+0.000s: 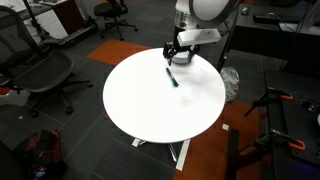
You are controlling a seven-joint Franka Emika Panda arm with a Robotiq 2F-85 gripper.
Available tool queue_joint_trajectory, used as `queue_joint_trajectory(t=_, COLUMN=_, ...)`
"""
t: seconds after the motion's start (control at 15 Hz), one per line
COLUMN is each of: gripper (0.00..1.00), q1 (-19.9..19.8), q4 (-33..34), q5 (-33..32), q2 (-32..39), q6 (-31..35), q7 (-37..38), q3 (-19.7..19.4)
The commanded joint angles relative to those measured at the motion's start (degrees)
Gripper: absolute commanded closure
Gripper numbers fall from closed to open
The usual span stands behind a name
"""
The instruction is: Put the marker in the bowl
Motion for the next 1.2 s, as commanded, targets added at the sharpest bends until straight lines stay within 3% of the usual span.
queue_joint_trajectory(t=0.0, gripper=0.00, q1=0.62, q4=4.61, q5=1.87, q2=4.90, q6=0.87, q7=-0.52, q3=-0.74)
queue_joint_trajectory(t=1.13, gripper=0.00, q1=0.84, q4=17.12, q5=1.66, q2=19.02, q6=0.83, q7=-1.31, q3=-2.02)
